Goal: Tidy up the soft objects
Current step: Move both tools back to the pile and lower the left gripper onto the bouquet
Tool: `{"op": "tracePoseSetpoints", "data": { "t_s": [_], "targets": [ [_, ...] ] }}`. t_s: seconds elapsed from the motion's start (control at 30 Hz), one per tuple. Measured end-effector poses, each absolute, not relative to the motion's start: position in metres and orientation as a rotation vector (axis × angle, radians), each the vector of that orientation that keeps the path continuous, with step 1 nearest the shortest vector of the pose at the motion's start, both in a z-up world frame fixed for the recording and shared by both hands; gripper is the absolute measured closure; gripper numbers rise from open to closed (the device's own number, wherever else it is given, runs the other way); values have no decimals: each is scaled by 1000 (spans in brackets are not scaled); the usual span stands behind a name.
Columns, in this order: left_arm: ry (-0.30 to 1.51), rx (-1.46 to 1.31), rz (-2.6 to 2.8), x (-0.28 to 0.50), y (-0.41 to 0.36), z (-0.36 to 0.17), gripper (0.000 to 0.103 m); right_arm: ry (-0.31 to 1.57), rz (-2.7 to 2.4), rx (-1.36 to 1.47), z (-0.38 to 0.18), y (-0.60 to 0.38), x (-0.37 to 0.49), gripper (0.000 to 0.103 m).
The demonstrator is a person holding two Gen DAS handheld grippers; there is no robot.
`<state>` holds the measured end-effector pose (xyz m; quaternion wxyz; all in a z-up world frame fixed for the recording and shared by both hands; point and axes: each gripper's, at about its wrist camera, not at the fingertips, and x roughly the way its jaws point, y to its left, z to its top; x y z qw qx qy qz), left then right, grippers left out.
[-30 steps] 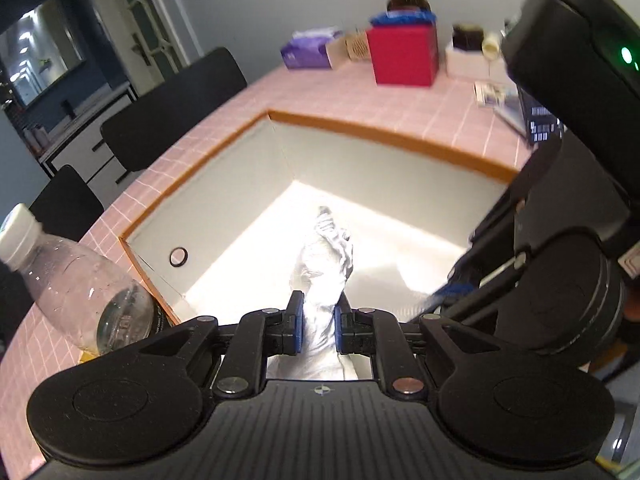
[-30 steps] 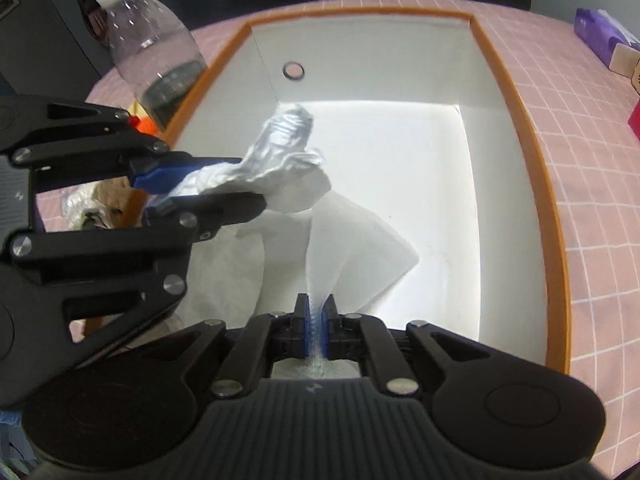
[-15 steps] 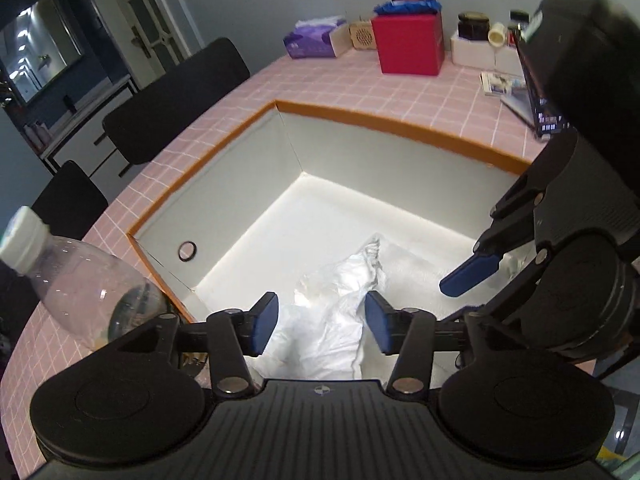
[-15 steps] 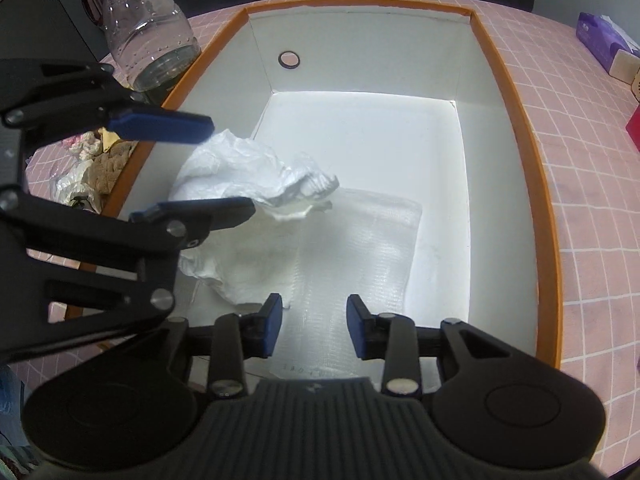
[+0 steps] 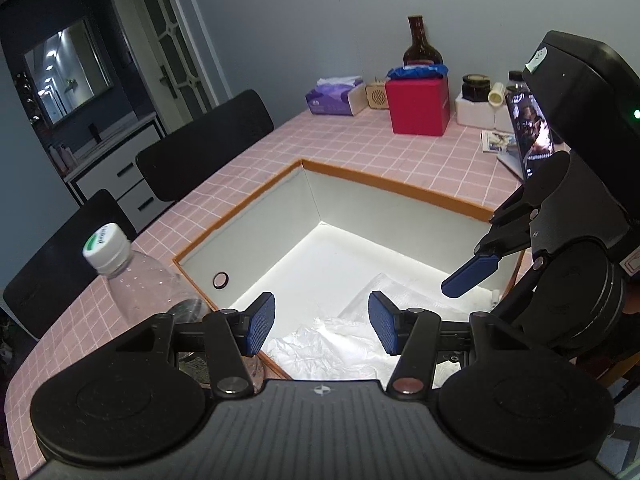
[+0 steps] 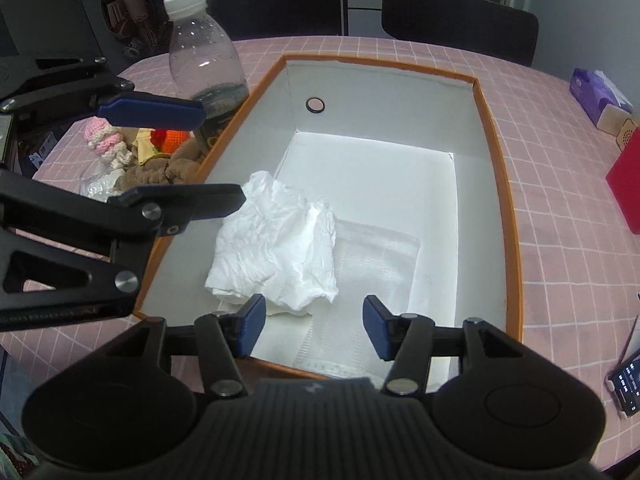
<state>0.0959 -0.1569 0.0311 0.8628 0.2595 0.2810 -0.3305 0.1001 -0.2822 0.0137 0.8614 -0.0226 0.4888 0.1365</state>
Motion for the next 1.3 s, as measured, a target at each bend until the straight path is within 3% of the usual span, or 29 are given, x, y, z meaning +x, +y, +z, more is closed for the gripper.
{"op": "tracePoseSetpoints", "data": {
  "t_s": [0.63,1.3],
  "targets": [
    [469,287,-523,62,-52,44,39,756,403,-103,46,-197,50,35],
    [484,95,-278,44,58,-25,38,521,443,-40,-5,-119,50,30]
  ]
}}
